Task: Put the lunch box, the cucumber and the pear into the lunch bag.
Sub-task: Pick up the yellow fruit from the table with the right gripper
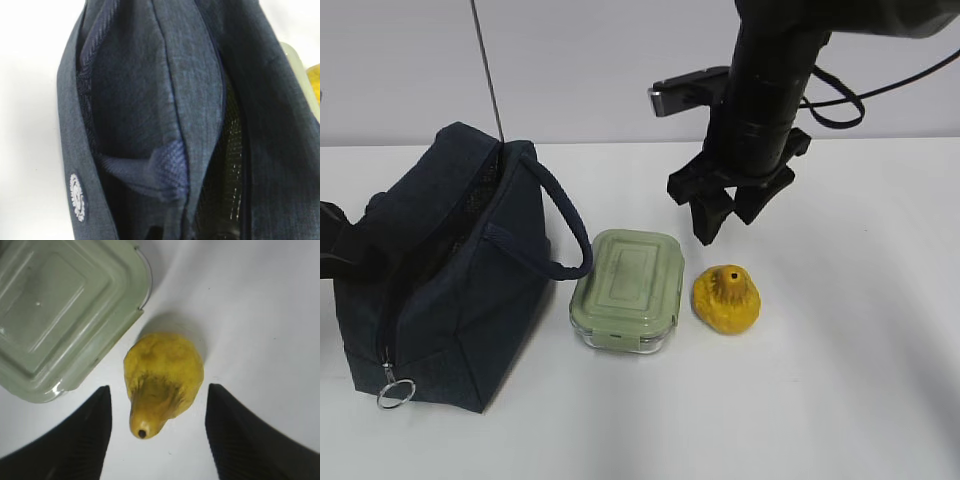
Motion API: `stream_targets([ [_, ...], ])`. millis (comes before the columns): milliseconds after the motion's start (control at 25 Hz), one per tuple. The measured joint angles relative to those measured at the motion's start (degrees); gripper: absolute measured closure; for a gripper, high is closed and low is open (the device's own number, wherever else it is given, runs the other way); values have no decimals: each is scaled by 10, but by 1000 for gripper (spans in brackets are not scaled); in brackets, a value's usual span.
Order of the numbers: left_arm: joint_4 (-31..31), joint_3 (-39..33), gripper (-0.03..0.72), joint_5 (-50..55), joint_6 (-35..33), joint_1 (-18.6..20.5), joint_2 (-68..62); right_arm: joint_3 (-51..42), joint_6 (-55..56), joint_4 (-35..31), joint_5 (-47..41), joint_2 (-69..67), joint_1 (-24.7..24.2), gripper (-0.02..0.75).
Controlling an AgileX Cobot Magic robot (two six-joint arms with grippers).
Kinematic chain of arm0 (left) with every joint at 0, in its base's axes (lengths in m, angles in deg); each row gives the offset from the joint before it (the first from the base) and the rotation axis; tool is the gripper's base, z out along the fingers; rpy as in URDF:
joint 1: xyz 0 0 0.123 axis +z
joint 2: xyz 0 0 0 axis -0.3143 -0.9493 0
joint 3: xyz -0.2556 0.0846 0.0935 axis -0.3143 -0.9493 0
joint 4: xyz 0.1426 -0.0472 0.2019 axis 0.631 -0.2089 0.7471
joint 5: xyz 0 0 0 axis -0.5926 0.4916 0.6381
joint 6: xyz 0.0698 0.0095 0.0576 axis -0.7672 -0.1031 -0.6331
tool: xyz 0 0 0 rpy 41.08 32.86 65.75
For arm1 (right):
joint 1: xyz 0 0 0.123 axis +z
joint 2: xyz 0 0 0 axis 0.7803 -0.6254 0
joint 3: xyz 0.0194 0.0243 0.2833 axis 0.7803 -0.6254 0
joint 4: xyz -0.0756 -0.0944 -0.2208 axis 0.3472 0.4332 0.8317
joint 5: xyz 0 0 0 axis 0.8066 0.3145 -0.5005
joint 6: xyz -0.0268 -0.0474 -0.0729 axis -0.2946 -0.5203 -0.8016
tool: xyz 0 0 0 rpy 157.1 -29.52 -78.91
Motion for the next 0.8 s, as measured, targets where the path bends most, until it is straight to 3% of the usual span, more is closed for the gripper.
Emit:
stream_targets([
  [560, 4, 0, 685, 2, 0, 0, 0, -36, 14, 8, -1, -41, 6, 297],
  [800, 6, 0, 685, 2, 0, 0, 0, -36, 14, 29, -1, -43, 18, 405],
])
